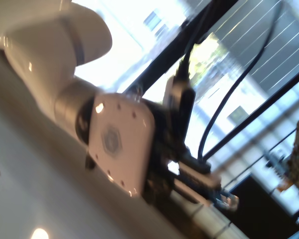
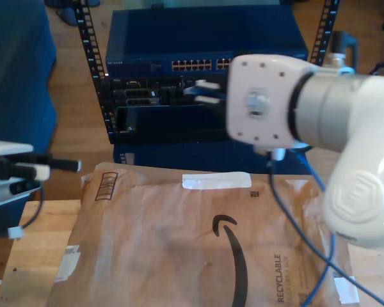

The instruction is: Grab the cable and plug it in

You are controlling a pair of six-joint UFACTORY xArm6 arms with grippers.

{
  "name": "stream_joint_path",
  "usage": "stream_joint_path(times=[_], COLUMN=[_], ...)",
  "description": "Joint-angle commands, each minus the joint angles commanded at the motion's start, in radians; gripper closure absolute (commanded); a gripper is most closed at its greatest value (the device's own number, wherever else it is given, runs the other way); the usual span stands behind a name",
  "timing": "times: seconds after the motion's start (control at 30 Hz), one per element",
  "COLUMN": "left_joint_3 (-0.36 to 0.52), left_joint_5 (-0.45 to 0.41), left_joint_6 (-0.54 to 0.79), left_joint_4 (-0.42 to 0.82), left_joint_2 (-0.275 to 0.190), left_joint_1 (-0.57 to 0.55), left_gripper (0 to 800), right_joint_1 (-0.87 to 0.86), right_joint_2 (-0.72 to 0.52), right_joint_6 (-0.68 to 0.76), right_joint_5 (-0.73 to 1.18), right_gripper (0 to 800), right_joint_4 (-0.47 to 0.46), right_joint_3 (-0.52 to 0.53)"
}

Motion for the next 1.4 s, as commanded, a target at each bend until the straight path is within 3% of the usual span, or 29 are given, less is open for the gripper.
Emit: stream_joint_path(times=[0.17,0.23,0.3,0.4,0.5,0.7,0.83,0.9,0.97,1.3,1.4], left_joint_3=[0.012,0.043,0.08,0.137,0.178,0.305,0.443,0.5,0.522,0.517,0.525], left_joint_5=[-0.058,-0.058,-0.06,-0.078,-0.086,-0.19,-0.25,-0.293,-0.334,-0.35,-0.463], left_joint_6=[0.063,0.195,0.345,0.445,0.563,0.74,0.856,0.888,0.901,1.109,1.117], left_joint_4=[0.304,0.384,0.416,0.433,0.543,0.69,0.763,0.787,0.799,0.876,0.919], left_joint_2=[-0.094,-0.107,-0.109,-0.117,-0.129,-0.25,-0.377,-0.407,-0.41,-0.41,-0.41], left_joint_1=[0.006,0.015,0.075,0.227,0.299,0.397,0.422,0.446,0.505,0.62,0.661], left_gripper=[3,2,2,2,2,1,1,1,1,0,0], right_joint_1=[-0.084,-0.091,-0.092,-0.092,-0.087,-0.083,-0.08,-0.078,-0.068,0.025,0.072], right_joint_2=[-0.003,-0.003,-0.003,-0.003,0.0,0.035,0.132,0.181,0.21,0.379,0.427], right_joint_6=[0.0,-0.003,-0.005,-0.035,-0.138,-0.164,-0.207,-0.222,-0.224,-0.227,-0.302], right_joint_5=[-0.233,-0.316,-0.373,-0.47,-0.614,-0.744,-0.847,-0.882,-0.902,-1.023,-1.049], right_gripper=[749,750,750,749,750,748,749,749,749,750,749], right_joint_4=[-0.12,-0.14,-0.144,-0.144,-0.135,-0.14,-0.129,-0.129,-0.129,-0.092,-0.009], right_joint_3=[0.137,0.186,0.207,0.252,0.302,0.344,0.339,0.33,0.318,0.238,0.201])
